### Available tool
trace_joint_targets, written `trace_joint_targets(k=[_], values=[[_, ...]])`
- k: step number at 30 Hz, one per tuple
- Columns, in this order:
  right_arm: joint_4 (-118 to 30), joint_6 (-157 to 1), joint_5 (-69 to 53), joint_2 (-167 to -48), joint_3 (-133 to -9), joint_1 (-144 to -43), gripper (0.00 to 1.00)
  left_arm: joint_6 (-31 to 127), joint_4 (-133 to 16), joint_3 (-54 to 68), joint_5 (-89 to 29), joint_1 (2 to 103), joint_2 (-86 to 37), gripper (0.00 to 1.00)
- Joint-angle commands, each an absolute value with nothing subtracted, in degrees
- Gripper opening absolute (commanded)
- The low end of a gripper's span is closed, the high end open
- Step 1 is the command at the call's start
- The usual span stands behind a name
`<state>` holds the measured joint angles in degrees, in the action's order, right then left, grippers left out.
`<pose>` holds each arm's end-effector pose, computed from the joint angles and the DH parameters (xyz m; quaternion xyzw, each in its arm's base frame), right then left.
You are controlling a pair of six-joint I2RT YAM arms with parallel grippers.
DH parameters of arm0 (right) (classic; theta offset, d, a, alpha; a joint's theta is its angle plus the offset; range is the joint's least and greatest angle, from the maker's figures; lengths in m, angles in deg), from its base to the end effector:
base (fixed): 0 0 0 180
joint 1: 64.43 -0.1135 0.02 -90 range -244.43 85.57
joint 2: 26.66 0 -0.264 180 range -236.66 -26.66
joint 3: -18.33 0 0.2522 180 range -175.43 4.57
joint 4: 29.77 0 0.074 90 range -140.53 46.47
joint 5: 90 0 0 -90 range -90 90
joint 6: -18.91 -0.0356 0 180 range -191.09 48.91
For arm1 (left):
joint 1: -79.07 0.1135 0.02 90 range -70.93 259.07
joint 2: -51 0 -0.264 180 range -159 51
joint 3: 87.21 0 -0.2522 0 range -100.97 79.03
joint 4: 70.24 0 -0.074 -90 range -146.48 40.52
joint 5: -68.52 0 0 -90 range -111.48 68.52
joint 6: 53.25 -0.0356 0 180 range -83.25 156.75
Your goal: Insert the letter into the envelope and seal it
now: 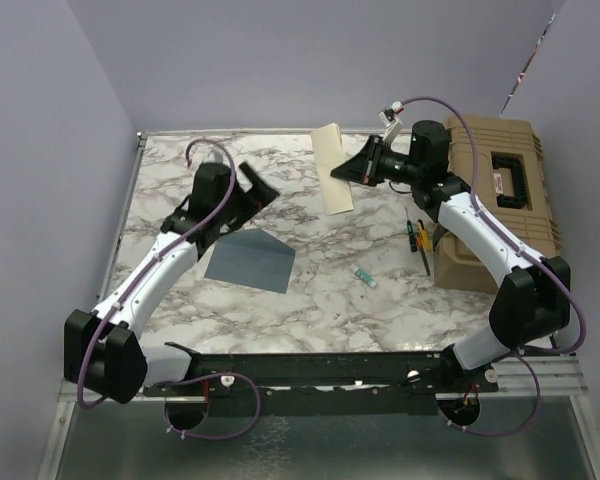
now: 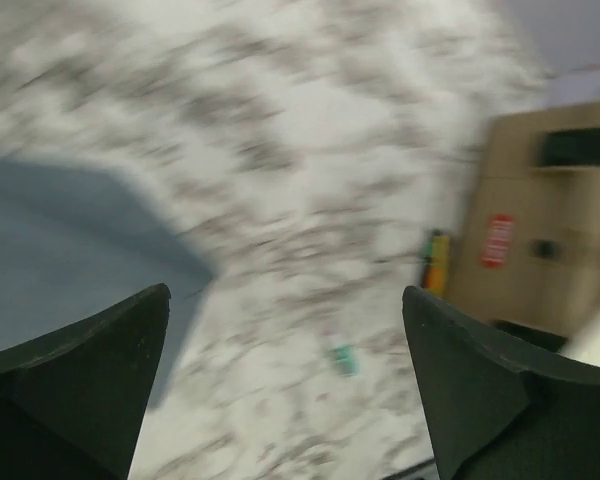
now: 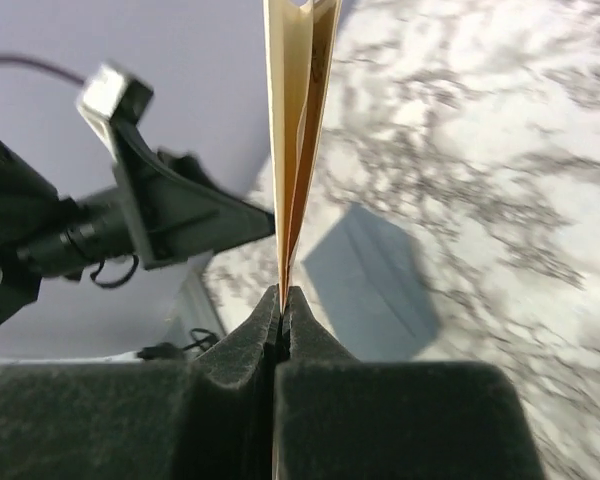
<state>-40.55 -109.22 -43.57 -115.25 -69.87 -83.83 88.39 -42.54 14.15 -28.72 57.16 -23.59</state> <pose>0.3348 0.1439 0.3564 -0.1158 0.7462 0.5351 0.3789 0.2781 -0.1167 0.3420 -0.1809 0.8162 -0.3693 0.4058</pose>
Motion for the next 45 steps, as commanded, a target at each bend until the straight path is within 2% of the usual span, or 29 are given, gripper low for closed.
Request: trace_joint_targets(k=[1,4,8,14,21,24,29,33,35,38,45], values=[[-46.9,-101.5,-33.7,-116.9,-65.8,-84.6,0.0,94.7,-20.4,33.9,-12.3,61.7,-16.9,0.99],[-44.6,-101.6,-32.5,-118.9,-63.9,-85.2,0.0,99.7,-20.8,43.2,-11.9,65.0,-11.3,0.99],[-41.4,-103.0,-32.3,-120.9,-62.4,-85.6,0.0,102.8,-21.3,48.4,-10.7,66.9,-7.9,0.99],[-38.7,-103.5,-33.4,-123.2,-61.8,-85.7,0.0,100.5,-33.6,50.9,-13.8,70.0,-14.8,0.98],[-32.8,-103.6,-34.8,-130.4,-63.4,-86.1,0.0,91.1,-42.0,44.2,-18.7,72.4,-30.9,0.91],[-38.2,-103.0,-30.7,-137.1,-70.5,-86.7,0.0,87.8,-43.1,39.9,-25.8,72.4,-38.9,0.85],[-39.1,-103.7,-27.0,-143.9,-75.8,-87.0,0.0,80.3,-43.3,32.1,-32.3,72.4,-47.1,0.84],[-34.7,-103.9,-26.6,-141.7,-71.3,-87.1,0.0,76.1,-43.4,24.4,-39.5,71.8,-53.4,0.82],[-24.7,-105.3,-30.0,-138.8,-64.9,-87.1,0.0,74.4,-43.4,21.5,-41.4,70.9,-55.2,0.82],[-17.8,-106.8,-34.1,-136.0,-60.3,-87.9,0.0,74.3,-42.4,18.6,-44.6,70.3,-57.1,0.82],[-11.9,-110.9,-25.7,-133.4,-54.9,-92.3,0.0,78.0,-32.3,19.1,-33.6,70.4,-53.1,0.85]])
